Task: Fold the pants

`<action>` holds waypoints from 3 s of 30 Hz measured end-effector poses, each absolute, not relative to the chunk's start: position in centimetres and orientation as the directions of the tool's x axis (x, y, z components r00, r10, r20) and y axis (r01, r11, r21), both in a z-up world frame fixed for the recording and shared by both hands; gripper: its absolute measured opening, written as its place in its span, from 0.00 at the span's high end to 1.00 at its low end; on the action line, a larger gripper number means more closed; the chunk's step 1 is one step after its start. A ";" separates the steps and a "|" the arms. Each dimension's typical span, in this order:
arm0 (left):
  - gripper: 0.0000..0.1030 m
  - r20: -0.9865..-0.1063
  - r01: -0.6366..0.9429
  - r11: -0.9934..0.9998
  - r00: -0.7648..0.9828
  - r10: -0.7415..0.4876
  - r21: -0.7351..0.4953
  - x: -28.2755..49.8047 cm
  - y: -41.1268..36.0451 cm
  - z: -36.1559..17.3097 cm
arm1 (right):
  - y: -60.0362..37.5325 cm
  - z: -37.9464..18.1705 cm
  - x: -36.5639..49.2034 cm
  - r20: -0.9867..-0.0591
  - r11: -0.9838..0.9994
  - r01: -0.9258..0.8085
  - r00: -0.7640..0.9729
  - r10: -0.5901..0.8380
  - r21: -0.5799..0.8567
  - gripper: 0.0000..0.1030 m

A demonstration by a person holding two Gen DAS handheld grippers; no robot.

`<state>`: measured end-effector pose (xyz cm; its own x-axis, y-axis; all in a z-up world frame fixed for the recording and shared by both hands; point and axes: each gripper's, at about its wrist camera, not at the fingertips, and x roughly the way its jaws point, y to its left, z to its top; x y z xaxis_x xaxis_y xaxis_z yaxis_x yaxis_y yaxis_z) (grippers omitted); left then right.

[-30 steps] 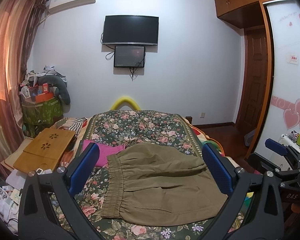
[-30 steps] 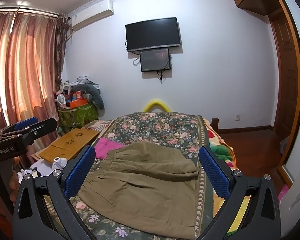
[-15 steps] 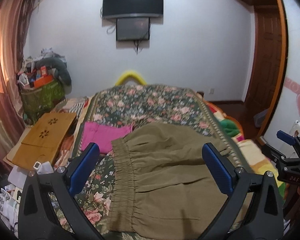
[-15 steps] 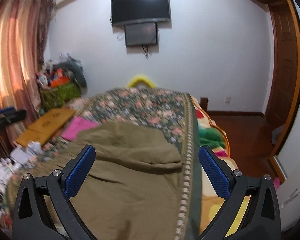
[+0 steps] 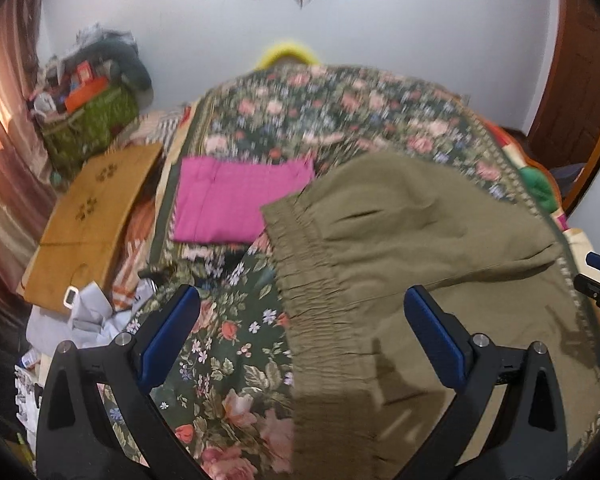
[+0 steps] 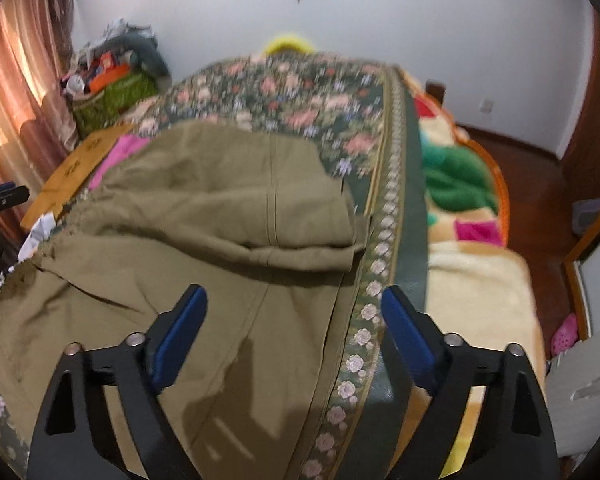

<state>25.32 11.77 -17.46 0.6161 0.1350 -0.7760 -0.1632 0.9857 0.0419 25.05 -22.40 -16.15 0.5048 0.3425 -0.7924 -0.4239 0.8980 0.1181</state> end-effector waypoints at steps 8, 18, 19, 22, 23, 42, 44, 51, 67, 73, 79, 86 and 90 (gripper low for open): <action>0.10 -0.855 -0.130 0.989 0.503 0.125 0.068 27.7 13.7 -21.9 | -22.1 -18.7 27.6 -0.852 0.877 -0.456 0.390 0.350 0.152 0.43; 0.10 -0.887 -0.112 0.992 0.450 0.106 0.062 28.4 14.3 -25.1 | -20.9 -20.3 28.6 -0.889 0.850 -0.522 0.357 0.287 0.064 0.57; 0.10 -0.888 -0.115 0.992 0.450 0.097 0.050 28.4 14.4 -25.2 | -20.7 -20.4 28.9 -0.891 0.849 -0.525 0.355 0.283 0.060 0.59; 0.10 -0.893 -0.121 0.992 0.444 0.070 0.018 28.3 14.8 -25.5 | -20.5 -20.6 28.8 -0.895 0.839 -0.541 0.347 0.280 0.053 0.80; 0.10 -0.893 -0.122 0.992 0.445 0.063 0.009 28.2 14.9 -25.6 | -20.5 -20.6 28.8 -0.896 0.841 -0.539 0.350 0.272 0.045 0.90; 0.65 -0.892 -0.152 0.987 0.451 0.024 -0.050 25.2 16.7 -23.6 | -22.6 -15.2 24.5 -0.793 0.826 -0.531 0.415 0.447 0.188 0.96; 0.44 -0.880 -0.122 0.991 0.475 0.013 -0.051 25.4 15.9 -22.7 | -22.6 -15.0 24.3 -0.787 0.825 -0.533 0.420 0.451 0.187 0.96; 0.27 -0.907 -0.057 0.996 0.412 0.089 0.072 27.6 12.9 -25.4 | -22.9 -15.7 24.1 -0.790 0.843 -0.514 0.446 0.421 0.158 0.96; 0.27 -0.890 -0.159 0.983 0.429 0.152 0.091 26.0 14.9 -24.7 | -24.1 -15.4 24.2 -0.811 0.884 -0.460 0.481 0.332 0.089 0.92; 0.26 -0.855 -0.136 0.988 0.502 0.129 0.069 26.1 14.8 -21.3 | -25.2 -14.0 25.4 -0.792 0.910 -0.414 0.562 0.240 -0.018 0.91; 0.16 -0.842 -0.132 0.991 0.532 0.089 0.021 28.4 14.9 -19.9 | -25.3 -13.0 27.6 -0.779 0.905 -0.416 0.540 0.320 0.084 0.68; 0.16 -0.901 -0.134 0.988 0.433 -0.012 -0.077 31.7 15.2 -23.1 | -23.7 -14.6 30.6 -0.797 0.891 -0.429 0.482 0.364 0.148 0.55; 0.16 -0.928 -0.112 0.987 0.366 -0.070 -0.118 32.6 14.7 -25.4 | -23.3 -16.8 32.0 -0.829 0.881 -0.428 0.406 0.384 0.199 0.55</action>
